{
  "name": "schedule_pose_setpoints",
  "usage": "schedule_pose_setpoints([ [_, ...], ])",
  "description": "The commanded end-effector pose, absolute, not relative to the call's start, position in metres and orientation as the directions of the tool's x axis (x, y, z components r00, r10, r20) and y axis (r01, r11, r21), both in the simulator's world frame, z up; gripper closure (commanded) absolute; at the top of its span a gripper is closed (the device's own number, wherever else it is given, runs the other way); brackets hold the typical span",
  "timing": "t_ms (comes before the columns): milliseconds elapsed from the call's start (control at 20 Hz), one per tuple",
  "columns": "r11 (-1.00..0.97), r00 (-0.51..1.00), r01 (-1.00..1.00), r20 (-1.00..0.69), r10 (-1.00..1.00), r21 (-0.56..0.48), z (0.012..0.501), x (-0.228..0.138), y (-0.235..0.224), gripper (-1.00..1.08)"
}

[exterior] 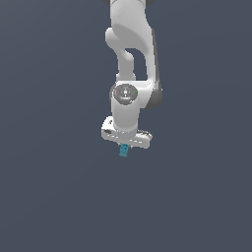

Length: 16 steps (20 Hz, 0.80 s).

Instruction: Pick up the object and move it to a goal position.

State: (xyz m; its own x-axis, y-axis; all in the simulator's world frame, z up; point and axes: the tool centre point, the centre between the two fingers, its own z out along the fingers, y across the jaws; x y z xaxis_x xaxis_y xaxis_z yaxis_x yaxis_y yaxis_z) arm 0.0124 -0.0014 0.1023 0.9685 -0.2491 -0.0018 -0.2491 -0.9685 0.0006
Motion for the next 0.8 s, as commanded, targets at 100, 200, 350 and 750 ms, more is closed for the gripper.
schedule_pose_setpoints([
  [100, -0.969, 0.969, -0.249, 0.0, -0.249, 0.001, 0.143, 0.012, 0.031, 1.08],
  [200, -0.969, 0.969, -0.249, 0.0, -0.249, 0.001, 0.159, 0.012, 0.043, 1.08],
  [350, -0.969, 0.969, -0.249, 0.0, -0.249, 0.001, 0.177, 0.013, 0.057, 1.08],
  [750, -0.969, 0.969, -0.249, 0.0, -0.249, 0.001, 0.195, 0.014, 0.072, 1.08],
])
